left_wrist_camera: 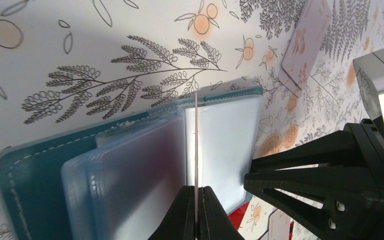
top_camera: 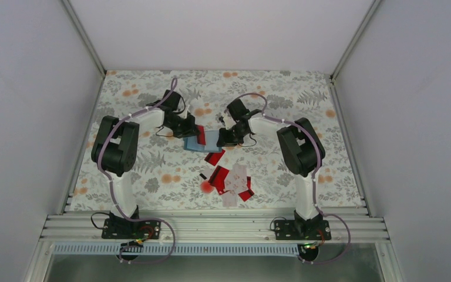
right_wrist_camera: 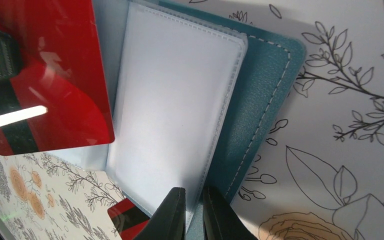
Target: Put the credit cards into the card holder
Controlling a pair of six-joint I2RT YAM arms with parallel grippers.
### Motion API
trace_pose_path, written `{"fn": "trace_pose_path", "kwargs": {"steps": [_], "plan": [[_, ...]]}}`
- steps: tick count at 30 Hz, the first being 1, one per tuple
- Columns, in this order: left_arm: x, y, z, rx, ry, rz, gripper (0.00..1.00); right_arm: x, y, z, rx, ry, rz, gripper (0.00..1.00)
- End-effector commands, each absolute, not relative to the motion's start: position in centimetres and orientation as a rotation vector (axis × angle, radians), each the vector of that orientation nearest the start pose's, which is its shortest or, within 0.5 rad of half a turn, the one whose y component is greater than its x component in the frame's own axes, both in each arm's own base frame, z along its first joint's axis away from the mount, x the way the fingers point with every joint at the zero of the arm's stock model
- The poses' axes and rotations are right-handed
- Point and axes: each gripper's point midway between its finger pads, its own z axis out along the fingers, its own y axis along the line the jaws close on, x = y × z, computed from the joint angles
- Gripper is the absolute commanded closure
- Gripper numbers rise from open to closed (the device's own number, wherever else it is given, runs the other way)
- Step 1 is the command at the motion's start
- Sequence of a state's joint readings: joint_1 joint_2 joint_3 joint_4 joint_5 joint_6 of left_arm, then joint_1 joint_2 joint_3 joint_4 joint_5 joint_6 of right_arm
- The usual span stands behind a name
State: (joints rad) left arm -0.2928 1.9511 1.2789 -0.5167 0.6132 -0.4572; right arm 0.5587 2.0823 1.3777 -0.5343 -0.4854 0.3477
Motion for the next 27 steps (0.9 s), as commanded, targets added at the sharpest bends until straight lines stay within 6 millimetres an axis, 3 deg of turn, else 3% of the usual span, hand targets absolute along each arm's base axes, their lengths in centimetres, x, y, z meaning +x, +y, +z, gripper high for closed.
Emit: {"fn": "trace_pose_path", "kwargs": {"steps": [1, 10, 27], "plan": [[38.7, -22.7, 6.8, -0.027, 2.736, -1.147, 0.98, 29.1, 28.1, -4.7, -0.401, 3.153, 0.716, 0.9], [38.7, -22.0, 6.1, -0.044, 2.734, -1.106, 0.98, 28.8, 28.0, -5.0, -0.39, 3.162, 0.716, 0.9], [36.6, -21.7, 3.8, -0.009, 2.734, -1.173, 0.98, 28.8, 28.2, -5.2, -0.364, 3.163, 0.729, 0.9]]}}
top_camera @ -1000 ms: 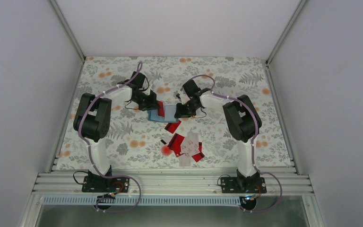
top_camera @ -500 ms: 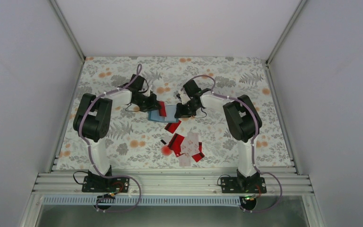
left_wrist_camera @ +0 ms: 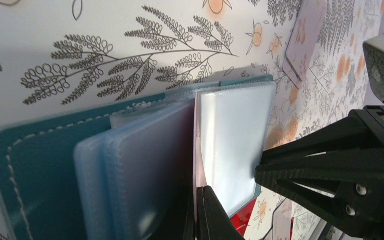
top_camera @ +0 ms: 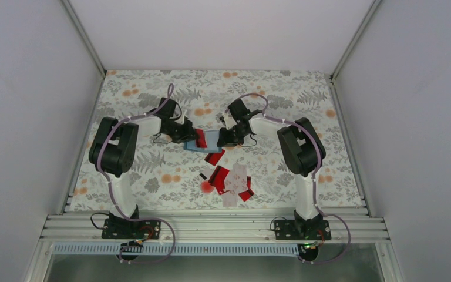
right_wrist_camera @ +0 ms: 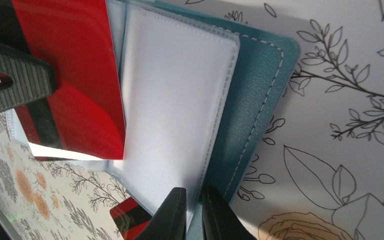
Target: Put the credit cards into the card holder
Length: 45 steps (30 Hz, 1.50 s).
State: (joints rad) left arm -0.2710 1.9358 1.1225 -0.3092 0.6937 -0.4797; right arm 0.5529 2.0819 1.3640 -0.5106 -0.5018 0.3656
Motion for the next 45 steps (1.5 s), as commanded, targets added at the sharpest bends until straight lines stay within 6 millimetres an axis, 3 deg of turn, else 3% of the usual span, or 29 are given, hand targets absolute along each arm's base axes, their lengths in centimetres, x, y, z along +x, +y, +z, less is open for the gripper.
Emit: {"fn": "trace_pose_path", "kwargs": {"steps": [1, 9, 21, 26, 33, 45], "plan": [[36.6, -21.7, 3.8, -0.005, 2.73, -1.18, 0.98, 28.7, 28.1, -5.2, -0.362, 3.165, 0.73, 0.9], [36.3, -22.4, 4.4, 0.063, 2.65, -1.312, 0.98, 28.7, 28.2, -5.5, -0.352, 3.169, 0.733, 0.92], [35.9, -23.0, 3.5, 0.143, 2.616, -1.376, 0.98, 28.8, 28.4, -5.8, -0.333, 3.174, 0.735, 0.92], [35.4, -22.6, 2.8, 0.135, 2.675, -1.341, 0.98, 28.9, 28.5, -5.8, -0.329, 3.173, 0.732, 0.92], [34.9, -20.3, 1.1, 0.005, 2.826, -1.14, 0.98, 28.8, 28.4, -6.0, -0.316, 3.179, 0.721, 0.92], [34.8, -21.2, 1.0, 0.039, 2.937, -1.254, 0.98, 28.7, 28.6, -6.0, -0.312, 3.178, 0.717, 0.92]]}}
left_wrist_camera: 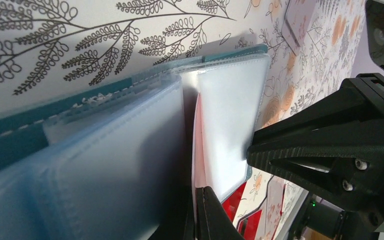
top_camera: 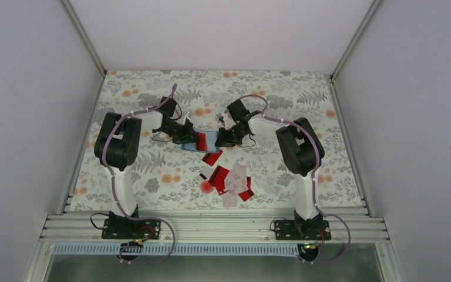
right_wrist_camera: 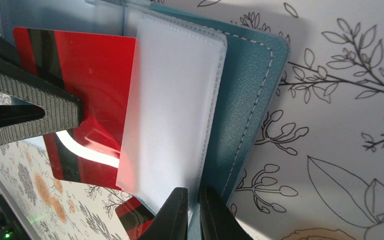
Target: Put the credit cards into the card holder
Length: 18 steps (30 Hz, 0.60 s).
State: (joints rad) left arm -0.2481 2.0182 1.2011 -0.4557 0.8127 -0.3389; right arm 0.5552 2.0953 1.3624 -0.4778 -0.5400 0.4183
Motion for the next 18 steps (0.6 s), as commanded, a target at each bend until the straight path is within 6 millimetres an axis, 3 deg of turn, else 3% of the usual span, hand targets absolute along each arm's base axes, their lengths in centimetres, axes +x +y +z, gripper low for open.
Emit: {"fn": "trace_pose_path", "kwargs": {"steps": [1, 10, 18], "plan": [[34.8, -21.3, 0.9, 0.034, 2.947, -1.267, 0.98, 28.8, 28.7, -6.0, -0.312, 3.176, 0.717, 0.92], [34.4, -21.5, 0.2, 0.063, 2.99, -1.3, 0.98, 29.1, 29.1, -5.6, -0.318, 3.165, 0.716, 0.92], [35.4, -22.0, -0.3, 0.069, 2.974, -1.327, 0.98, 29.0, 29.2, -5.6, -0.338, 3.17, 0.703, 0.92]]}}
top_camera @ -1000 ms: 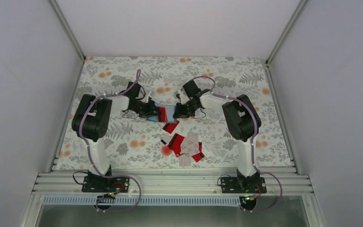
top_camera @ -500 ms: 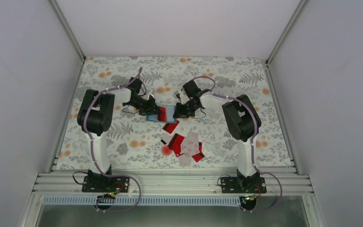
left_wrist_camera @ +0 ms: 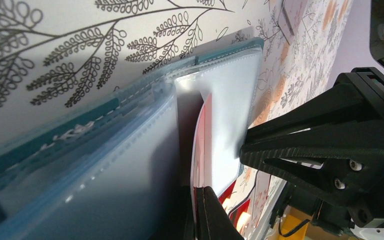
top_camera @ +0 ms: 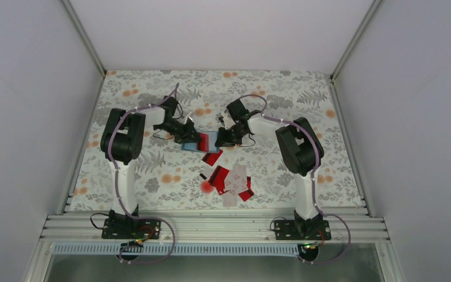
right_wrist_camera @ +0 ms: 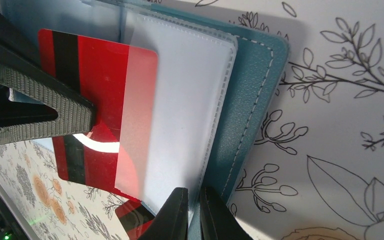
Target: Put the credit cards into the card holder
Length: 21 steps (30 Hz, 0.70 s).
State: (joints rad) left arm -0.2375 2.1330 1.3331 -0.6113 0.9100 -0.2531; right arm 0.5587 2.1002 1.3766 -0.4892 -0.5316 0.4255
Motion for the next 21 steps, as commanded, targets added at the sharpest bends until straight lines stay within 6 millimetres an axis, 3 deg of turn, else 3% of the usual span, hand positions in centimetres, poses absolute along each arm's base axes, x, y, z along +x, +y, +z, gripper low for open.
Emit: {"fn": "trace_pose_path", "kwargs": {"steps": [1, 21], "plan": [[35.7, -22.1, -0.3, 0.07, 2.97, -1.325, 0.98, 29.0, 29.2, -5.6, -0.343, 3.166, 0.701, 0.92], [36.5, -23.2, -0.3, 0.059, 2.928, -1.375, 0.98, 29.5, 29.5, -5.0, -0.355, 3.154, 0.703, 0.91]]}}
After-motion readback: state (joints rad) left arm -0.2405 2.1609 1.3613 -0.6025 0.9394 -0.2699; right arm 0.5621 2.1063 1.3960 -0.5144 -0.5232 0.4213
